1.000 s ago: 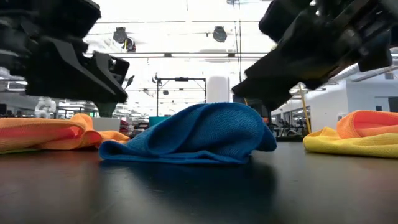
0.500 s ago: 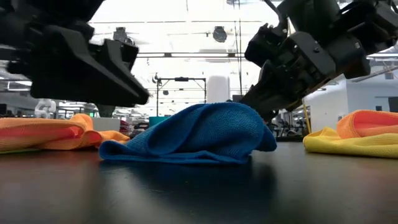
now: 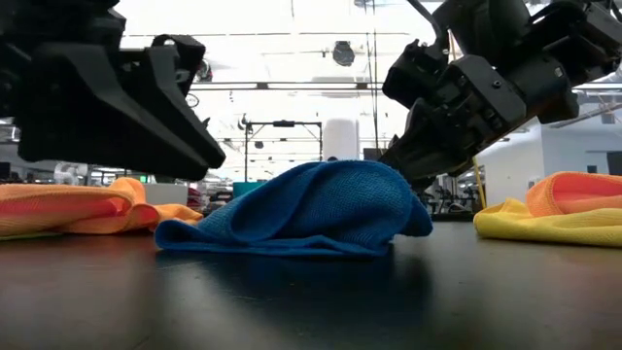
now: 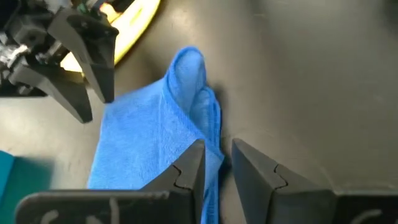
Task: Fold microfiber towels
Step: Fold the blue microfiber cloth
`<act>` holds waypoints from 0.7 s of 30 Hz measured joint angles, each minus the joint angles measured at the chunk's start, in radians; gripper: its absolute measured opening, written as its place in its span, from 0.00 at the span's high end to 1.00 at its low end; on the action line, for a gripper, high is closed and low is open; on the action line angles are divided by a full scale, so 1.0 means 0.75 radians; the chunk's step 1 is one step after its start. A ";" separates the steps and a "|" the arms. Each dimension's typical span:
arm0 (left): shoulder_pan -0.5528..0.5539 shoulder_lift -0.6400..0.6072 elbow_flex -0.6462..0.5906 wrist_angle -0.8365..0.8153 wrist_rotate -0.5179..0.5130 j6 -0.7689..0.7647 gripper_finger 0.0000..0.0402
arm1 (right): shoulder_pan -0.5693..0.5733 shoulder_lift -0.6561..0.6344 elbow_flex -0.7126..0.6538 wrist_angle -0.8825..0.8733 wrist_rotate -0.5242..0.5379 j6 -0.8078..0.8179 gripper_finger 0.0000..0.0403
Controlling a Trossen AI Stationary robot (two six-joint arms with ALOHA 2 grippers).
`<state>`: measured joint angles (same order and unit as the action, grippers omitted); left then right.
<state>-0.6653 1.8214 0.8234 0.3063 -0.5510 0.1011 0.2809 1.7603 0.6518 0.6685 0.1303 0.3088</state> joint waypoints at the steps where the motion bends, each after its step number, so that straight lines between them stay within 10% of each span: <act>1: 0.000 0.005 -0.001 -0.004 0.000 0.002 0.78 | 0.000 0.000 0.000 0.000 0.000 0.000 0.62; 13: 0.011 0.017 0.032 0.017 -0.013 0.084 0.43 | 0.000 0.000 0.000 0.006 0.000 0.000 0.62; 21: -0.015 0.161 0.080 0.007 -0.157 0.085 0.42 | 0.000 0.000 -0.001 0.007 -0.001 -0.009 0.62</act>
<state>-0.6769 1.9422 0.8837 0.3116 -0.6688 0.1651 0.2810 1.7603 0.6514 0.6738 0.1299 0.3019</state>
